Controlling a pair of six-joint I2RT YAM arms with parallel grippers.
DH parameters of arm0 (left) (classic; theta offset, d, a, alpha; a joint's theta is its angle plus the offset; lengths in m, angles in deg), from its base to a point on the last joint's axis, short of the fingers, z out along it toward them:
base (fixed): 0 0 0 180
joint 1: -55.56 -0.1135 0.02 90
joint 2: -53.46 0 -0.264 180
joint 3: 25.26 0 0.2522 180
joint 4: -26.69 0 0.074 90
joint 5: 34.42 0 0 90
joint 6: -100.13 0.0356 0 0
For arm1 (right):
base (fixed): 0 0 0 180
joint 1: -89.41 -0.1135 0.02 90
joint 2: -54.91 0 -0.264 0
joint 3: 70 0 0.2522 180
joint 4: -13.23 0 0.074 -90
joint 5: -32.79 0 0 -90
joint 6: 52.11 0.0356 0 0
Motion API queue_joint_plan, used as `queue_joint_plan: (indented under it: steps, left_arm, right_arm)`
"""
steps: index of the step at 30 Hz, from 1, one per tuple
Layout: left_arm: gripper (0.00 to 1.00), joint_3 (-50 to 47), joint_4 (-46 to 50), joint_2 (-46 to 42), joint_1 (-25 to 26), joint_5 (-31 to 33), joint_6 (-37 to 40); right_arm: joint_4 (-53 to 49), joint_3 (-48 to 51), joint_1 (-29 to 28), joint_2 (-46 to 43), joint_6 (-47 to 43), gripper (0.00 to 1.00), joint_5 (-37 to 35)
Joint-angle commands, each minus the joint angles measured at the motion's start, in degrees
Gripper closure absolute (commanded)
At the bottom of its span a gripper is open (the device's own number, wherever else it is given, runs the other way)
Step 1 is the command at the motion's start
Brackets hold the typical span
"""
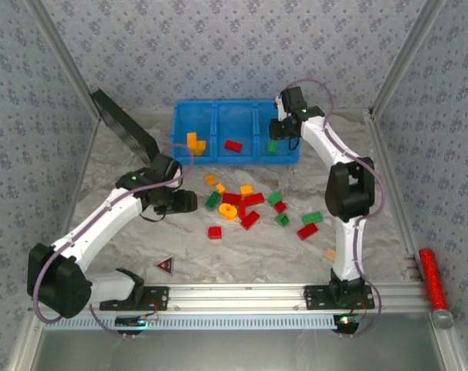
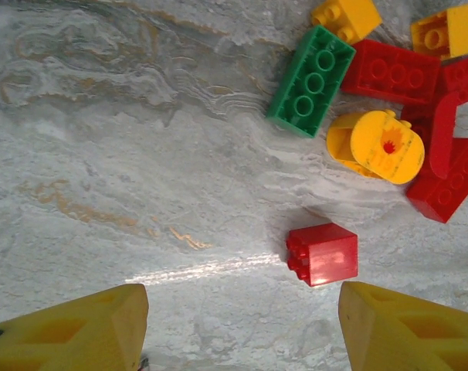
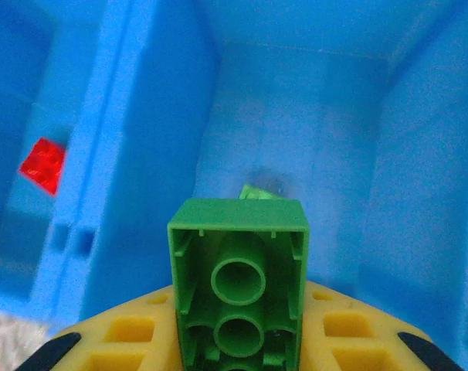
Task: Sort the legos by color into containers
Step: Place the lego in the container.
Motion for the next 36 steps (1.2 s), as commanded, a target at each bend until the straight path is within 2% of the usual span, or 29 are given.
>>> queue_joint_plan:
  steps: [1, 6, 15, 18, 28, 32, 36]
  left_arm:
    - [0.34, -1.25, -1.74, -0.90, 1.31, 0.20, -2.59]
    - [0.34, -2.02, -3.56, 0.86, 2.80, 0.29, -3.33]
    - [0.33, 3.58, -4.38, 9.21, 6.90, 0.82, -4.78]
    - [0.34, 5.34, -5.23, 12.54, 8.29, 0.23, -7.26]
    - [0.32, 11.99, -6.08, 22.95, 13.57, -1.07, -15.04]
    - [0.30, 12.49, -8.78, 25.92, 14.62, -2.19, -18.88]
    - [0.29, 13.60, -8.83, 28.46, 14.97, -1.94, -22.40]
  right_arm:
    - [-3.17, -5.96, 0.24, 5.28, -1.44, 0.74, -0.95]
    - [-4.89, -8.86, 0.35, 10.40, -1.19, 0.68, -0.88]
    - [-2.85, -6.23, 0.58, 9.56, -1.21, 0.50, 1.05]
    - [-2.74, -5.71, 0.50, 8.35, -1.33, 0.44, 2.02]
    - [-2.74, -2.62, -1.37, 1.33, -2.06, 0.40, 3.93]
    - [-1.88, 0.32, -2.22, -2.82, -4.30, 0.33, 7.52]
    - [-1.81, 4.37, -2.56, -7.81, -5.35, 0.31, 8.66]
